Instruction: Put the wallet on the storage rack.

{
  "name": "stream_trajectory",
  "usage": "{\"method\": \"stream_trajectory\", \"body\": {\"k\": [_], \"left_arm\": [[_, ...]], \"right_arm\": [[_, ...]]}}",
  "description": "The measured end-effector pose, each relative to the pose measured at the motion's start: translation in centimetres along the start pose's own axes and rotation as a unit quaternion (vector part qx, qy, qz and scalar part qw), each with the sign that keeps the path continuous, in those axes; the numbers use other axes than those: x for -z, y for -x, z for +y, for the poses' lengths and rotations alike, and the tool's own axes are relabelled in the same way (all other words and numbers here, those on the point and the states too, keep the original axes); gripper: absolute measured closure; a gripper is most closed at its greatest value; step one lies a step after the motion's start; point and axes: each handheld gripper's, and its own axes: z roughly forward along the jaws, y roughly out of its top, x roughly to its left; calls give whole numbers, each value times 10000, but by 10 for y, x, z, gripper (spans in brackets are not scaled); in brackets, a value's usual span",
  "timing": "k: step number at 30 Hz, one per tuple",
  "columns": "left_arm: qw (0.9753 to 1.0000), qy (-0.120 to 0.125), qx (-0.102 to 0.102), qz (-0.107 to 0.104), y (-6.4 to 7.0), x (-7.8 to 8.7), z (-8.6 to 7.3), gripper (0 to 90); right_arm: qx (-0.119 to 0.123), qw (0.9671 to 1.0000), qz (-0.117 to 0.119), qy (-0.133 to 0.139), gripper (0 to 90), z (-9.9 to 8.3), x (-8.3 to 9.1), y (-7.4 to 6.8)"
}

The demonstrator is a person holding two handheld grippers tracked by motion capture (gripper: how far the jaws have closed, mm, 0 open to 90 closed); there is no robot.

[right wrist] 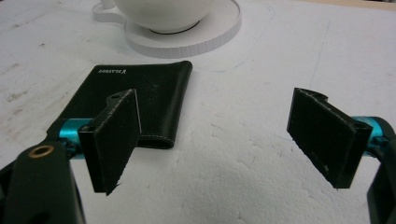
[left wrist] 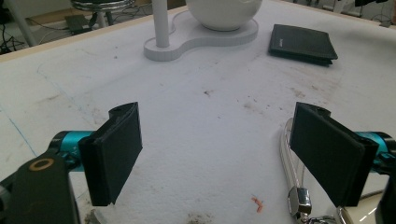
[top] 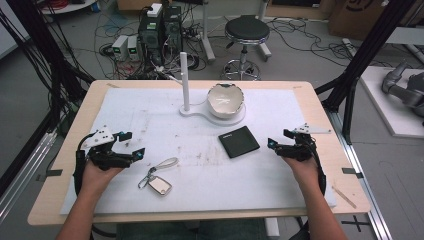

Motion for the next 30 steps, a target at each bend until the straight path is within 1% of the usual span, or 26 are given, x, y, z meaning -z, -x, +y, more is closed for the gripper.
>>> {"method": "stream_trajectory", "body": {"k": [5, 7, 11, 13, 16, 18, 23, 26, 27, 28, 30], "left_arm": [[10000, -25, -4, -21, 1, -1, 0, 170], [10000, -17, -1, -16, 1, 0, 0, 170], [10000, -18, 20, -4, 1, 0, 0, 170], [10000, -33, -16, 1, 1, 0, 0, 170], [10000, -24, -13, -6, 2, 0, 0, 170], [10000, -11, 6, -1, 2, 1, 0, 170], [10000, -6, 29, 27, 1, 2, -1, 170], [10000, -23, 26, 28, 0, 2, -1, 170], [10000, -20, 36, 32, 1, 1, -1, 170], [10000, -61, 11, 37, 1, 1, -2, 170], [10000, -57, 10, 29, 0, 1, -2, 170]], "right_arm": [[-13, 10000, -9, 31, 176, 0, -1, 1], [-72, 10000, -4, 65, 176, 1, -1, 1], [-103, 9999, 18, 104, 176, 3, -3, 1], [-123, 9998, 35, 119, 176, 5, -5, 1], [-106, 9998, 16, 183, 176, 8, -9, 0], [-143, 9997, 25, 201, 176, 9, -12, 1], [-187, 9998, 29, 114, 176, 12, -20, 1], [-229, 9997, 54, -4, 176, 14, -30, 0], [-229, 9997, 54, -4, 176, 14, -30, 0], [-227, 9997, 76, -31, 176, 15, -35, -1], [-211, 9997, 112, -100, 176, 16, -40, -3]]}}
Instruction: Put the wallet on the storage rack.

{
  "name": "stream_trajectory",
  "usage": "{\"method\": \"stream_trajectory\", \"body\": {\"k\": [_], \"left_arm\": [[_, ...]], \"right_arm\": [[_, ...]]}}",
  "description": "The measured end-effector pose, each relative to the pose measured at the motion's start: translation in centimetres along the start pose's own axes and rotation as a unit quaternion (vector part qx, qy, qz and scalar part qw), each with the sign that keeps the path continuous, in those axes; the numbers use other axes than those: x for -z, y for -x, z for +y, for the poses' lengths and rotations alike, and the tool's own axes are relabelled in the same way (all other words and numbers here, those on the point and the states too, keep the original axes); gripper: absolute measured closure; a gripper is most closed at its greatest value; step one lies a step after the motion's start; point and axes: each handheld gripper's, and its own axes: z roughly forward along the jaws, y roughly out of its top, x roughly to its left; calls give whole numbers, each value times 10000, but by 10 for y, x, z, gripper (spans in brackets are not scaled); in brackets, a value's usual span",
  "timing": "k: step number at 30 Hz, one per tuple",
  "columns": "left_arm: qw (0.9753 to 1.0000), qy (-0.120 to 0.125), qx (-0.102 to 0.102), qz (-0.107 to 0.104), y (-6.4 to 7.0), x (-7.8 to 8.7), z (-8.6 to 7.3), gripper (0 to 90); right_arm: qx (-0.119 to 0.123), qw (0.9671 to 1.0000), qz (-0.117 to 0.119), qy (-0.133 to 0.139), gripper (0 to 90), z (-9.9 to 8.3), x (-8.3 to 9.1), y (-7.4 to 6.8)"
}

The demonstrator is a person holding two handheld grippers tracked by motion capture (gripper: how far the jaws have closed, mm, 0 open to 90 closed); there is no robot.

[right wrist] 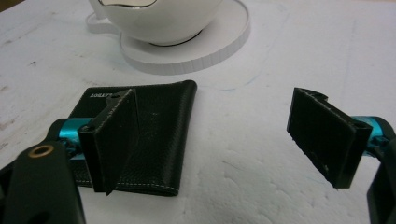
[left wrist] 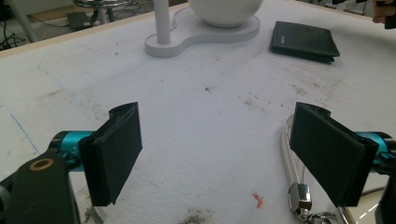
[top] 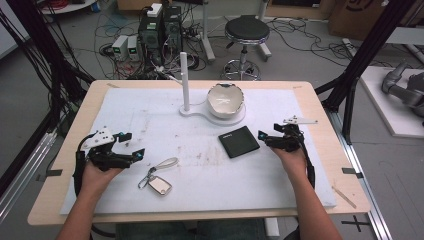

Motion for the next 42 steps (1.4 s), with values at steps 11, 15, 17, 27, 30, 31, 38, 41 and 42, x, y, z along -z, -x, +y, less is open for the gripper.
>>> {"method": "stream_trajectory", "body": {"k": [11, 15, 17, 27, 30, 31, 38, 41, 42], "left_arm": [[9999, -99, -29, 17, 1, -3, -1, 170], [9999, -129, -37, 25, 1, -4, -2, 170], [9999, -156, -44, 31, 1, -4, -2, 170], [9998, -170, -48, 56, 2, -5, -3, 170], [9997, -200, -91, 46, 4, -5, -3, 170], [9998, -199, -85, 47, 4, -5, -3, 170], [9997, -224, -94, 51, 4, -5, -4, 170], [9997, -215, -89, 62, 4, -5, -4, 170], [9996, -234, -122, 55, 4, -5, -4, 170]], "right_arm": [[164, 9985, 190, -496, 176, -3, -26, -8], [199, 9973, 250, -659, 176, -4, -35, -11], [233, 9960, 233, -828, 177, -4, -40, -13], [215, 9936, 352, -1053, 251, -3, -45, -16], [196, 9935, 400, -1047, 282, -3, -44, -15], [188, 9933, 413, -1059, 302, -3, -44, -16], [-14, 9911, 774, -1084, 529, -4, -42, -15], [-95, 9910, 805, -1068, 609, -4, -41, -13], [-100, 9912, 791, -1053, 650, -4, -40, -13]]}}
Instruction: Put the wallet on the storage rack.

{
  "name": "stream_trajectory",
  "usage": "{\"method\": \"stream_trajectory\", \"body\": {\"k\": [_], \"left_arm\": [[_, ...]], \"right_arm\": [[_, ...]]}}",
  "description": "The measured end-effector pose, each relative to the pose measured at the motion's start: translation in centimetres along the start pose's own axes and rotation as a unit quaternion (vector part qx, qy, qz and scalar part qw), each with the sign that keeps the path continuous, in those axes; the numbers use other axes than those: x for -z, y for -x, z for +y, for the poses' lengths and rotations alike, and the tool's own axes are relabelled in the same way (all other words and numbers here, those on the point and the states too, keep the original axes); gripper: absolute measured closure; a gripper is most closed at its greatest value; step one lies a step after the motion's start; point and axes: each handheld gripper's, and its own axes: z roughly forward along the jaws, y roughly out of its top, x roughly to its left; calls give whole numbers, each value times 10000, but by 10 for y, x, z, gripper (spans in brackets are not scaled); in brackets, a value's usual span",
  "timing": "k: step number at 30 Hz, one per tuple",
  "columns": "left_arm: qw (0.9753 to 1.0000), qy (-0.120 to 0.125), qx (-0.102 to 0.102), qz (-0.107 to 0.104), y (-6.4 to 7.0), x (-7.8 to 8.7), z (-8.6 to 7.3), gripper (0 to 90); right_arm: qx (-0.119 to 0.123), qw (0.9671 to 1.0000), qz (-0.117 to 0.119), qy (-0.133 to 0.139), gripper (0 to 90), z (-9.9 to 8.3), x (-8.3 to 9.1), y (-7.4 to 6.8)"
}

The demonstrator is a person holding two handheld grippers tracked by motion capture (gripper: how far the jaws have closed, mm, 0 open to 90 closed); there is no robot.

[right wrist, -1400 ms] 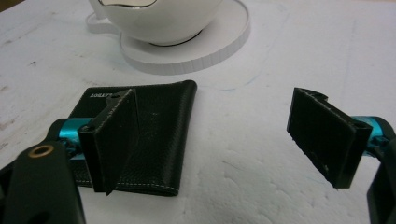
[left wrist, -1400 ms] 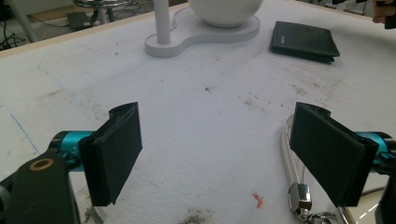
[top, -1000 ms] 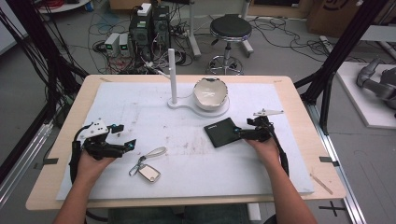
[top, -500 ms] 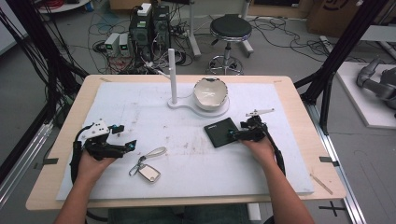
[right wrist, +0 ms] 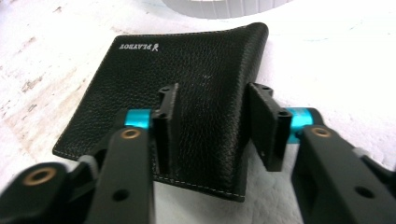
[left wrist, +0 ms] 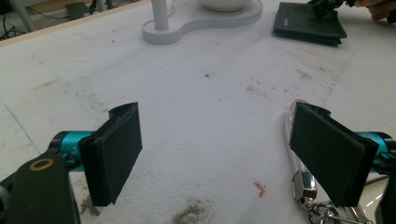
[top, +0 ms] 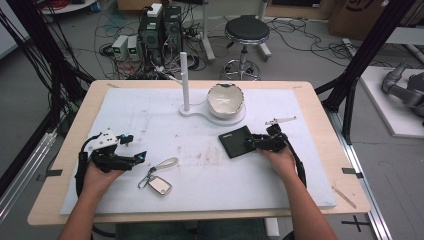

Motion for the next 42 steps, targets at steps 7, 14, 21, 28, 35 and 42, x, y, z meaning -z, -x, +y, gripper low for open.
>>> {"method": "stream_trajectory", "body": {"k": [7, 14, 21, 28, 35, 42], "left_arm": [[10000, -11, 7, 14, 0, 1, -1, 170], [10000, 2, 12, 38, -1, 1, -1, 170], [10000, 41, 45, 43, -2, 3, -1, 170], [10000, 41, 28, 45, -2, 4, -1, 170], [9999, 77, 36, 60, -3, 6, 0, 170], [9999, 103, 85, 104, -5, 9, -2, 170]], "right_arm": [[109, 9999, -107, 33, 767, 1, 4, -2], [-7, 9999, 32, 143, 814, 0, 8, 1], [338, 9986, -104, 400, 820, 5, 19, -10], [570, 9957, -256, 682, 825, 12, 32, -20], [788, 9925, -369, 856, 833, 20, 45, -29], [1161, 9872, -477, 980, 838, 32, 57, -45]]}}
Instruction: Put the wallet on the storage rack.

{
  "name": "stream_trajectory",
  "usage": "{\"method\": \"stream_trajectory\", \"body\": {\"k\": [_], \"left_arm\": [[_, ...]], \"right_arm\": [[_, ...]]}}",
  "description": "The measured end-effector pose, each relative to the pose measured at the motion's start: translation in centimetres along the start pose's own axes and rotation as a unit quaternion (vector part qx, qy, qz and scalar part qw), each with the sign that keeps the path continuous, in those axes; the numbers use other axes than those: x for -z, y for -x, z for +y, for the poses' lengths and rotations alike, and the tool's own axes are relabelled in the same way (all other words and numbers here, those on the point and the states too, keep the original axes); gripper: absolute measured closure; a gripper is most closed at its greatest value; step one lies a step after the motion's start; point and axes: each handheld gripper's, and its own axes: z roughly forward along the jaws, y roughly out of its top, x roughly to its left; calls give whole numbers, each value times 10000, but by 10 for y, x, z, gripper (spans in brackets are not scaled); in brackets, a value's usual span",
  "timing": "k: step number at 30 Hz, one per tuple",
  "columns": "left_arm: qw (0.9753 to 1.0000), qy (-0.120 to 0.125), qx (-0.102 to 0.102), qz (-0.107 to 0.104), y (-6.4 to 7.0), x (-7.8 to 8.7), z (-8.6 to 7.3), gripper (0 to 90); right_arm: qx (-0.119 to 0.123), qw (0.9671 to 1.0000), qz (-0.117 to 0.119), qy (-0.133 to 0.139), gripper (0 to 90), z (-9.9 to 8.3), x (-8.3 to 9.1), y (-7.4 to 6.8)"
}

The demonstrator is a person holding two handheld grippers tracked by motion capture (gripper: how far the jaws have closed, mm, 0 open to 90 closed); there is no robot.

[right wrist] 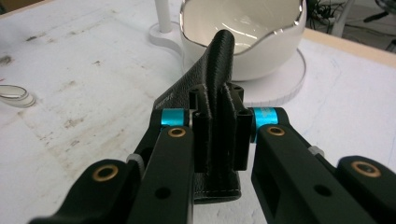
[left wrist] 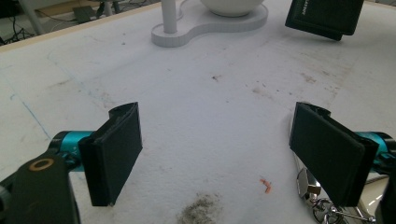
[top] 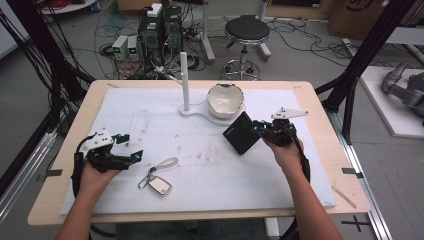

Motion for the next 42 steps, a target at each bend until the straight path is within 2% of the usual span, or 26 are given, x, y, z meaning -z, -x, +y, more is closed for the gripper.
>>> {"method": "stream_trajectory", "body": {"k": [7, 11, 15, 30, 42], "left_arm": [[10000, 28, 57, 36, -1, 3, -1, 170], [10000, 6, 30, 36, 0, 2, -1, 170], [10000, -26, -7, 35, -1, 1, -1, 170], [10000, -6, -69, 35, -1, 2, 1, 170], [10000, -24, -65, 16, 0, 0, 1, 170]], "right_arm": [[169, 9998, -16, 112, 840, 13, 6, -7], [220, 9994, -18, 252, 840, 22, 11, -6], [305, 9991, -28, 282, 840, 33, 11, -7], [610, 9977, -138, 244, 841, 72, -1, -8], [665, 9968, -261, 356, 841, 104, -13, 1]]}}
